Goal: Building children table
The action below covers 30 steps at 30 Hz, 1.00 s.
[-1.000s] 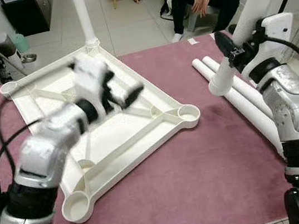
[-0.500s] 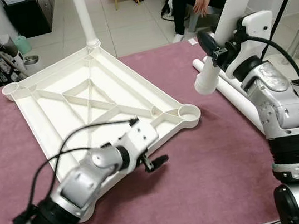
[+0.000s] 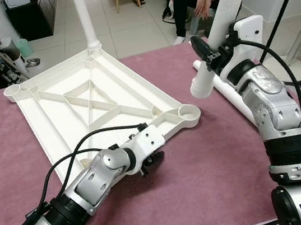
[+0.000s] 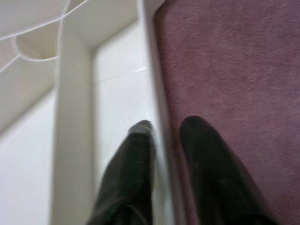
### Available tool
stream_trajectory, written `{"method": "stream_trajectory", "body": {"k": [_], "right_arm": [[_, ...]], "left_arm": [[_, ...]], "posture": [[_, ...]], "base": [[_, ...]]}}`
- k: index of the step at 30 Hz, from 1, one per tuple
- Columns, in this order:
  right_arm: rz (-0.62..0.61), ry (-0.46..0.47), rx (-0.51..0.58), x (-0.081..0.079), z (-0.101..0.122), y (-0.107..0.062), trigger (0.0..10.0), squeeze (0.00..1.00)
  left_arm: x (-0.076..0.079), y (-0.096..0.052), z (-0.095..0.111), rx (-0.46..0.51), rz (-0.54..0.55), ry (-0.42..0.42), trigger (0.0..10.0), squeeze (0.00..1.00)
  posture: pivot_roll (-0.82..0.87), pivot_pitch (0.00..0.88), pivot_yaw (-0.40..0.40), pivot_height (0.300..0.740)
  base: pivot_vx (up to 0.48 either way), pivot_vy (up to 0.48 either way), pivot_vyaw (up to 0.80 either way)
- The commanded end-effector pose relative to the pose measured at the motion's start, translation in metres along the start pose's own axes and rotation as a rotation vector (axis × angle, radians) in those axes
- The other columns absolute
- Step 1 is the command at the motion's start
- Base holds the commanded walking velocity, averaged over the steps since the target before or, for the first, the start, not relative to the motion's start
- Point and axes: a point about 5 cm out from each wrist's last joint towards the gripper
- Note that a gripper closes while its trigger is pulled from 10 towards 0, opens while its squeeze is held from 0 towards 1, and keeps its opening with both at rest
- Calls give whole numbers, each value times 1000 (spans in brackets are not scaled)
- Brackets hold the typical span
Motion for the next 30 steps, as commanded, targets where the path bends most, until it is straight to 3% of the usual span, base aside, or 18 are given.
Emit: {"method": "stream_trajectory", "body": {"k": [1,6,8,12,17,18,22,27,30], "right_arm": [[-2,-11,36,0,8,2,10000,0],[-3,-10,37,0,7,3,10000,0],[-2,-9,40,-1,8,4,10000,0],[0,-8,41,-2,8,4,10000,0],[3,-8,43,-3,8,5,10000,0],[6,-8,45,-3,8,5,10000,0],[29,6,57,-9,10,7,10000,0],[50,26,66,-14,11,7,10000,0],[195,143,111,-57,14,7,10000,0]], "left_arm": [[-10,-7,-10,-35,26,23,0,0],[-15,-13,-12,-51,-1,89,0,0],[-22,-20,-11,-63,-25,177,0,0],[-26,-25,-12,-78,-55,226,0,0],[-29,-36,-7,-61,-113,222,0,0],[-32,-44,-1,-43,-139,212,10000,0],[-40,-55,6,-20,-150,202,10000,0],[-42,-55,4,-29,-141,201,10000,0],[-22,-34,-11,-56,-144,190,10000,0]], "posture": [[-19,0,105,740],[-18,0,105,740],[-18,0,105,740],[-11,0,104,740],[-13,0,105,740],[-11,0,104,740],[-7,0,105,740],[-6,0,104,740],[-17,0,99,740]], "base": [[0,0,0],[0,0,0],[0,0,0],[0,0,0],[0,0,0],[0,0,0],[0,0,0],[0,0,0],[0,0,0]]}}
Point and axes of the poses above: a point about 5 cm out from each wrist's last joint towards the gripper, its own y axis pointing out of the wrist towards the gripper, its own z axis along the axis of the wrist's last joint, x = y × z, and after that the axes turned 12 degrees about -y, right-handed
